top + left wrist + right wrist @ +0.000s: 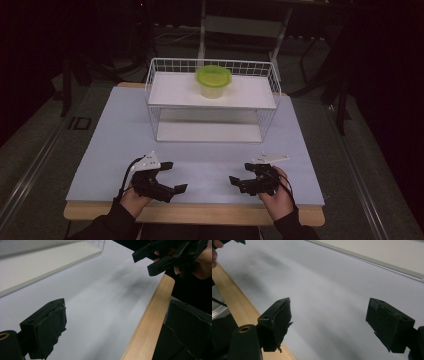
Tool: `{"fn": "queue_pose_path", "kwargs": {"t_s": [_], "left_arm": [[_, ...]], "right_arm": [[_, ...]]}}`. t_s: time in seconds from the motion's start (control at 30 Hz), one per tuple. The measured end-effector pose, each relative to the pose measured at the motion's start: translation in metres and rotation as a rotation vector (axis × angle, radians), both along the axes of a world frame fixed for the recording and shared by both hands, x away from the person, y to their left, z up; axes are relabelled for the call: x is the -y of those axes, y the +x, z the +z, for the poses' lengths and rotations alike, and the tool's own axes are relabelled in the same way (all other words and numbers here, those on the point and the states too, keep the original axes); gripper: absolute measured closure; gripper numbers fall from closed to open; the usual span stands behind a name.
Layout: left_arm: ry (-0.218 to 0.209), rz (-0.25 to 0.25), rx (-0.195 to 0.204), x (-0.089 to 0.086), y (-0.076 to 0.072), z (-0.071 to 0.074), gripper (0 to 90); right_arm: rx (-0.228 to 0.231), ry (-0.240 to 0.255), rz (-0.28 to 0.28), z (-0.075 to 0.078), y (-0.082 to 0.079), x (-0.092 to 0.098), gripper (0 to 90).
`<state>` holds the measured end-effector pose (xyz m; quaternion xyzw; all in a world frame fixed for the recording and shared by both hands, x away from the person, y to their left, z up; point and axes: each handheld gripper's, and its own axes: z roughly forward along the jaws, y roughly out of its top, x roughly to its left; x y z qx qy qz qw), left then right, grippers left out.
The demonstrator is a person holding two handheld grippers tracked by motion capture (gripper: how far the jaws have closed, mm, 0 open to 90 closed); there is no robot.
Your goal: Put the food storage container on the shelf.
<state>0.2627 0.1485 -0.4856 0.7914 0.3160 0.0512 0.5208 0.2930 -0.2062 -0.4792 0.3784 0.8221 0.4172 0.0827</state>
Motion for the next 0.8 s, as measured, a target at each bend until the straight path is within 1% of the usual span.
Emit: {"fn": "queue_pose_path", "kwargs": {"t_s": [0.07, 0.17, 0.27, 0.33, 0.47, 0.5, 0.53, 0.6, 0.8], "left_arm": [[0.001, -0.003, 0.001, 0.0, 0.0, 0.0, 4.4], [-0.007, 0.0, -0.008, -0.001, 0.001, -0.002, 4.4], [-0.015, 0.01, -0.017, -0.003, 0.001, -0.003, 4.5], [-0.021, 0.019, -0.01, -0.005, 0.001, -0.003, 4.4], [-0.015, 0.033, -0.011, -0.007, 0.001, -0.005, 4.5], [-0.018, 0.031, -0.027, -0.008, 0.002, -0.007, 4.5], [-0.012, 0.033, -0.029, -0.009, 0.002, -0.007, 4.4], [-0.011, 0.035, -0.03, -0.009, 0.003, -0.008, 4.5], [0.001, 0.042, -0.035, -0.011, 0.005, -0.01, 4.4]], "right_arm": [[0.0, -0.003, 0.001, -0.001, 0.0, 0.002, 19.8], [-0.002, -0.006, -0.005, -0.004, -0.001, 0.006, 19.8], [-0.007, -0.02, -0.002, -0.008, -0.001, 0.007, 19.7], [-0.009, -0.028, -0.002, -0.01, 0.0, 0.007, 19.7], [-0.013, -0.034, -0.007, -0.013, 0.002, 0.008, 19.7], [-0.018, -0.036, -0.01, -0.014, 0.002, 0.008, 19.7], [-0.027, -0.035, -0.014, -0.016, 0.004, 0.009, 19.7], [-0.028, -0.043, -0.016, -0.017, 0.005, 0.009, 19.7], [-0.035, -0.039, -0.021, -0.018, 0.006, 0.01, 19.7]]}}
